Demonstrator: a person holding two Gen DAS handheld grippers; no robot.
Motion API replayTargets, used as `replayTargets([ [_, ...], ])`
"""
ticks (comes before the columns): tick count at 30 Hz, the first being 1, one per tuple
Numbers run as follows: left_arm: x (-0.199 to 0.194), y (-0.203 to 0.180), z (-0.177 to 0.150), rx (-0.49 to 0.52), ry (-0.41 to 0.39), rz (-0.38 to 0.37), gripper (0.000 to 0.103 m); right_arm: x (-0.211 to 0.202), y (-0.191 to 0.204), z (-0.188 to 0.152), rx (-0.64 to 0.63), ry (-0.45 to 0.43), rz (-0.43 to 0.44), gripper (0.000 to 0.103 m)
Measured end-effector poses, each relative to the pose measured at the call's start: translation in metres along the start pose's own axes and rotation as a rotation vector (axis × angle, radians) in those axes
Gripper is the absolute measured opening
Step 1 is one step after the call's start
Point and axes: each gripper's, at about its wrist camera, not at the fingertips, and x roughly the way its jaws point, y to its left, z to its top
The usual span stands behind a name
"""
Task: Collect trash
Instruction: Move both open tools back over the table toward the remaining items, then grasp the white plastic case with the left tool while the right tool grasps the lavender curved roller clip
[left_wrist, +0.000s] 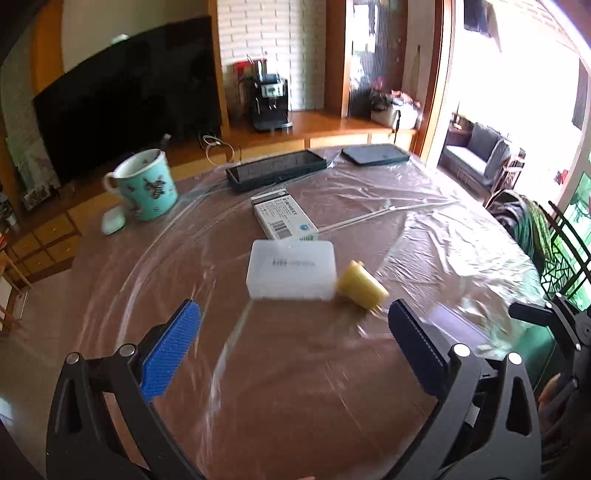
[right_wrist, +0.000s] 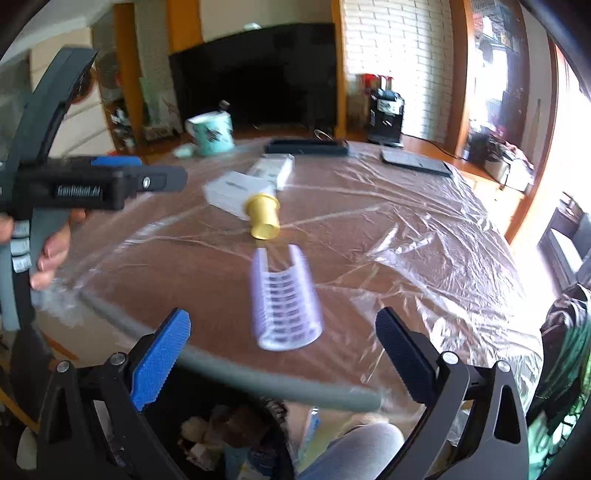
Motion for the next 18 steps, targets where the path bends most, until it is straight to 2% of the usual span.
replayTargets([
  [6,0.058,0.008,0.023,-0.023,0.094,-0.05,0.101,0.027,-0.007,0.01,0.053,0.037,0.021,0.098],
  [10,0.085,0.01,0.029,-0.02,0.127,-0.062,0.098,0.037,-0.006,0.013,0.057,0.061,0.033,0.09],
  [13,0.091,0.017,0.033,-0.056,0.135,-0.102,0.098,0.044,-0.007,0.014,0.065,0.079,0.053,0.083],
  [18,0.092,0.02,0.034,-0.078,0.145,-0.149,0.096,0.048,-0.004,0.013,0.058,0.089,0.062,0.082],
])
